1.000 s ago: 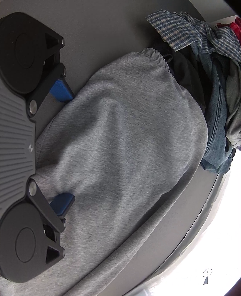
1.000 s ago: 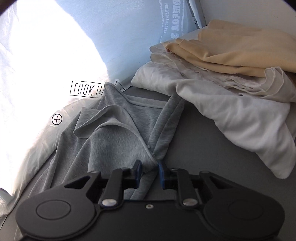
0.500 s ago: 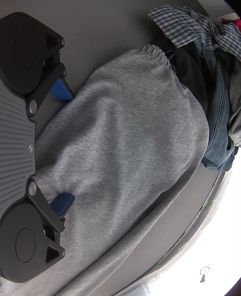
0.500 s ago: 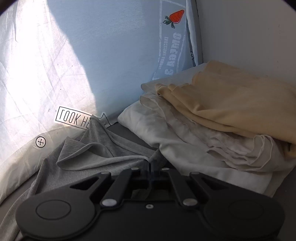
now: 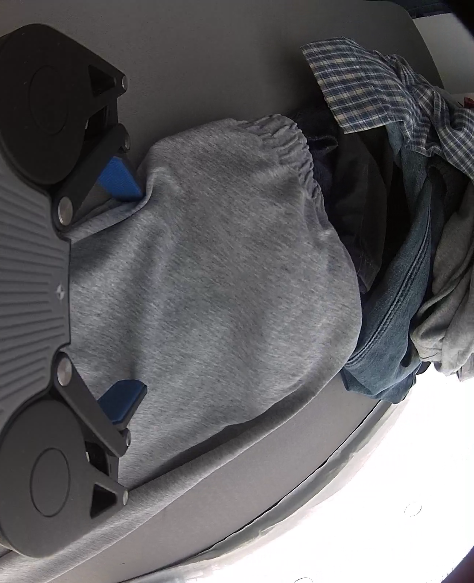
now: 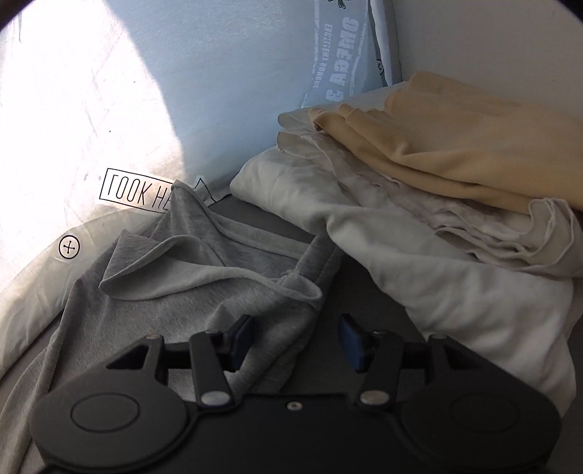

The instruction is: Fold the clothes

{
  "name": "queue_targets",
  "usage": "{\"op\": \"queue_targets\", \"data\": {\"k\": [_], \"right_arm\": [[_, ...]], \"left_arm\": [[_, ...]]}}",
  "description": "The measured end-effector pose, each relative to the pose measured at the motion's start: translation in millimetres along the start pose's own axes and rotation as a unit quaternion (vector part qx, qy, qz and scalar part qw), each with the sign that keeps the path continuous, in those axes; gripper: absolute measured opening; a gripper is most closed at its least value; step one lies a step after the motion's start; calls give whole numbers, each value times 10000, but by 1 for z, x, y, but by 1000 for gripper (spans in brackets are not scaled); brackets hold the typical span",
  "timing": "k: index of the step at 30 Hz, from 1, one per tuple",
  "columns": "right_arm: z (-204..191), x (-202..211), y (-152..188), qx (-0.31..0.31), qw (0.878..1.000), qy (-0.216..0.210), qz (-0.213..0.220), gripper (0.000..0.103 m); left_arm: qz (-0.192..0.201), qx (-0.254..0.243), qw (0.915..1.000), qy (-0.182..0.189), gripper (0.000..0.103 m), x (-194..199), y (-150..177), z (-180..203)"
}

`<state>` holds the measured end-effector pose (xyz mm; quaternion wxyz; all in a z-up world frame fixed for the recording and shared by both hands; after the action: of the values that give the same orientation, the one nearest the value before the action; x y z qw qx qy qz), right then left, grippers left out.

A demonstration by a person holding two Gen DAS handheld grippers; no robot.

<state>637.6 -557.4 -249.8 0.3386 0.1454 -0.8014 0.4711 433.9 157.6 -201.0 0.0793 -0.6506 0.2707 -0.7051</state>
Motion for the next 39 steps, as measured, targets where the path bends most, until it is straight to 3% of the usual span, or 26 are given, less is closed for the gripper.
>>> {"op": "queue_targets", "data": {"k": [5, 7, 9, 10, 11, 13, 16, 22, 26, 29, 33, 39], "right_arm": [[0, -4, -5, 83, 9999, 106, -21, 50], [0, -5, -4, 154, 9997, 207, 15, 39], [6, -3, -4, 67, 10000, 49, 46, 10], [13, -1, -5, -170, 9998, -131, 58, 7], [18, 2, -5, -362, 9991, -227, 68, 6], [24, 8, -3, -508, 9983, -288, 85, 5], [22, 20, 3, -141, 9997, -148, 115, 4], [31, 62, 23, 208, 9995, 27, 219, 4], [47, 103, 45, 103, 9993, 144, 319, 4], [63, 140, 68, -5, 9988, 290, 392, 4], [91, 193, 97, -215, 9971, 504, 530, 4], [131, 275, 106, -439, 9910, 764, 1004, 3]], "left_arm": [[241, 291, 9992, -164, 102, -11, -16, -8], [410, 239, 9983, -324, 95, -10, -16, -10], [602, 165, 9968, -507, 61, -5, -15, -13], [629, 156, 9966, -502, 39, -4, -16, -18], [640, 164, 9966, -488, 27, -3, -17, -23], [629, 197, 9973, -338, 15, -3, -21, -35], [514, 255, 9983, -51, 12, -7, -32, -48], [577, 160, 9982, 90, 11, -1, -47, -61], [793, 15, 9968, 86, 5, 5, -56, -79], [758, 101, 9968, 248, 4, 4, -66, -100], [897, -178, 9952, 335, 4, 8, -69, -112], [655, 318, 9944, 769, 4, 24, -74, -135]]}}
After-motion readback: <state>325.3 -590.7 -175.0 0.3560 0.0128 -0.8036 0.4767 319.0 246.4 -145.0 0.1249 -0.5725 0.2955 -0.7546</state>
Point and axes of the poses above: each gripper's, at about its wrist camera, not at the fingertips, and x roughly against the way its jaws point, z to its right, y to its underside, the point moved 3 cm from there along -x, roughly the way its jaws point, and after that the axes turned 11 degrees about -y, right-handed, at the moved point
